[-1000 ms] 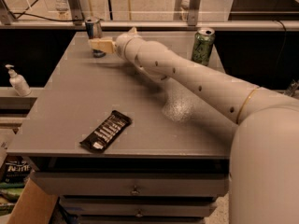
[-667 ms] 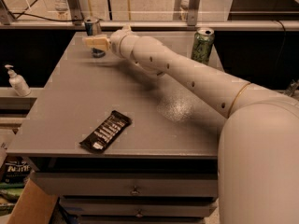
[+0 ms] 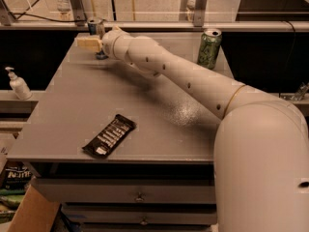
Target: Knock redbull can over
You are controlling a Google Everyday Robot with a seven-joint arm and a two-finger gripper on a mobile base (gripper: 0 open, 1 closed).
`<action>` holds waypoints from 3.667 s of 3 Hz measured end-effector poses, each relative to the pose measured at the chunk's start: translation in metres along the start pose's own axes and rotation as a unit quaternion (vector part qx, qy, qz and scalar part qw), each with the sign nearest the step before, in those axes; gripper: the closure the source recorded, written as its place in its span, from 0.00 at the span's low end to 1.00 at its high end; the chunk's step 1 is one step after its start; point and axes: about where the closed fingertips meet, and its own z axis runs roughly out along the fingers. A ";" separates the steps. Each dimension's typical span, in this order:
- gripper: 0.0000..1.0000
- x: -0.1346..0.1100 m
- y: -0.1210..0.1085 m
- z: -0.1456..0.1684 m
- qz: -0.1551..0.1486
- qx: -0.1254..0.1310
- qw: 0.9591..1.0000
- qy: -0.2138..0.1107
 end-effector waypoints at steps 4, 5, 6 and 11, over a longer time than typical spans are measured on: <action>1.00 -0.019 0.009 -0.076 0.023 0.031 0.999 -0.025; 1.00 -0.037 0.007 -0.113 0.022 0.035 0.999 -0.019; 1.00 -0.043 0.016 -0.146 0.028 0.022 0.999 0.015; 1.00 -0.005 -0.011 -0.255 -0.084 -0.065 0.937 0.333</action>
Offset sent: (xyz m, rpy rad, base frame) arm -0.0433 -0.0282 -0.0028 0.0566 0.0250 -0.0441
